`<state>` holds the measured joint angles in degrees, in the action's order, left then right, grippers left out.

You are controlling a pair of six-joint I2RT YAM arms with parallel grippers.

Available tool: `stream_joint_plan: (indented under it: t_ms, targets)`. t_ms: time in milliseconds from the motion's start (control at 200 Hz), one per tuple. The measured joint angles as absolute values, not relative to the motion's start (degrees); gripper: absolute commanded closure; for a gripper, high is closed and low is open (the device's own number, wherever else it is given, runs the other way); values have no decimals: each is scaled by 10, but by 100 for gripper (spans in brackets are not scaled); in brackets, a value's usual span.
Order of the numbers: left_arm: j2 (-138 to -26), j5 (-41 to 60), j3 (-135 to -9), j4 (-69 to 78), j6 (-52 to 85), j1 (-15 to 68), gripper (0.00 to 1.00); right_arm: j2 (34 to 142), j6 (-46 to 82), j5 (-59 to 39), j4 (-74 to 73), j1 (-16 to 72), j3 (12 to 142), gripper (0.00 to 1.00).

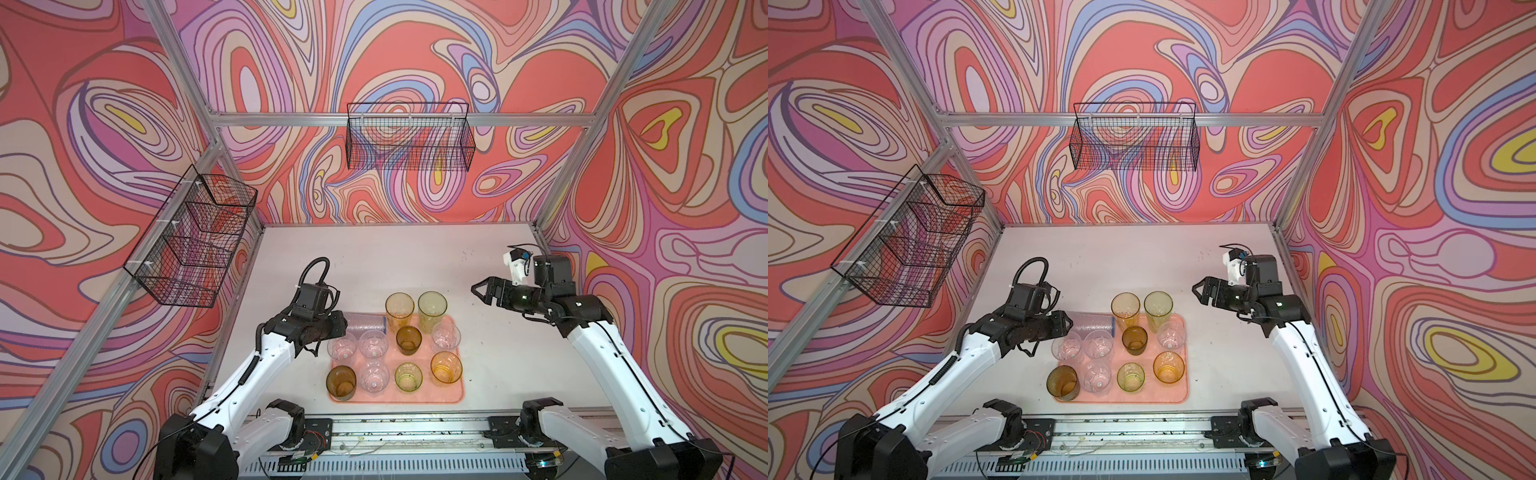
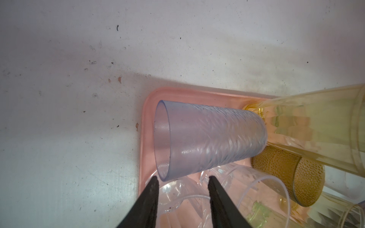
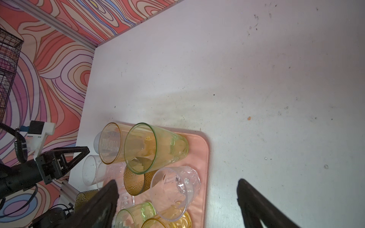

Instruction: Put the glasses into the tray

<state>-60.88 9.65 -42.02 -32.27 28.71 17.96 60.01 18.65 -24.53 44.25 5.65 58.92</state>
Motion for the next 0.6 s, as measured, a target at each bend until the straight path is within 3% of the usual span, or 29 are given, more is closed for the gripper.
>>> stream_joint_plan:
  t_ms: [601]
  targets:
    - [-654,128,-419,-270,287,152,65,602,187,-240,448,57,589,3]
